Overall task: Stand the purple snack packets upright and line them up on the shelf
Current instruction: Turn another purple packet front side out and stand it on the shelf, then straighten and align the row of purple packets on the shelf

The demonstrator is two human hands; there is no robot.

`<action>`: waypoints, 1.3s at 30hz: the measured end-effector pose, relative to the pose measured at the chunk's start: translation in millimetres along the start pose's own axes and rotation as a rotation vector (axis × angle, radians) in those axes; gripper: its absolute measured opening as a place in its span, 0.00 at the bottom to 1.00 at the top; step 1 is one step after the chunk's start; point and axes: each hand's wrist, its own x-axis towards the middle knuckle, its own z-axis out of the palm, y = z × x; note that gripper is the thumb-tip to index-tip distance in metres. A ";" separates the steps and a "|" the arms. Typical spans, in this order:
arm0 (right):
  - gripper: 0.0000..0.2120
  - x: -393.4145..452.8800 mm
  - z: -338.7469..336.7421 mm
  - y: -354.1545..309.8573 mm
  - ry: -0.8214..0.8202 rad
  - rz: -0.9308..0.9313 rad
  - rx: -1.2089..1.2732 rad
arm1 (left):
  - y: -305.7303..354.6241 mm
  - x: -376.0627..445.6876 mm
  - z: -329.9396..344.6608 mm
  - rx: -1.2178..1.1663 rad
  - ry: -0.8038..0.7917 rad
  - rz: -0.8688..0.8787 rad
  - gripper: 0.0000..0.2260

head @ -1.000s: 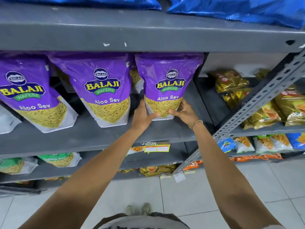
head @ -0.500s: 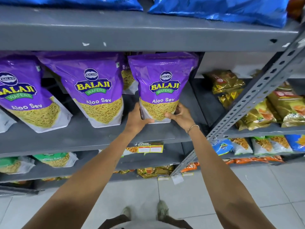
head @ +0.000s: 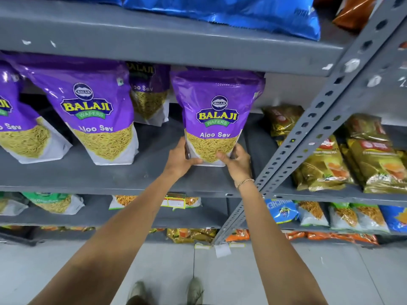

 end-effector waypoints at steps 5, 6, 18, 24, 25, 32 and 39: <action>0.18 -5.0 -0.3 -2.8 -0.026 0.018 0.022 | 3.1 -5.2 1.7 0.008 -0.003 -0.016 0.36; 0.19 -6.5 -0.4 -4.0 -0.027 0.019 0.029 | 3.3 -6.2 2.7 0.016 -0.001 -0.017 0.35; 0.39 -23.5 -1.2 -12.1 -0.154 0.090 -0.006 | 12.8 -10.4 6.8 0.123 -0.096 -0.073 0.33; 0.17 -69.0 44.1 -7.9 0.316 -0.068 -0.209 | 9.3 -35.5 -16.4 0.097 0.052 -0.092 0.34; 0.12 -77.6 55.6 -8.4 0.359 -0.114 -0.218 | 7.7 -40.2 -24.2 0.091 0.140 -0.094 0.29; 0.10 -75.8 158.7 -37.1 -0.067 -0.190 -0.287 | -28.2 -78.6 -143.6 0.166 0.555 -0.095 0.16; 0.39 -33.9 236.5 -62.1 -0.463 0.062 -0.288 | -58.4 -46.4 -248.1 0.129 0.415 -0.057 0.46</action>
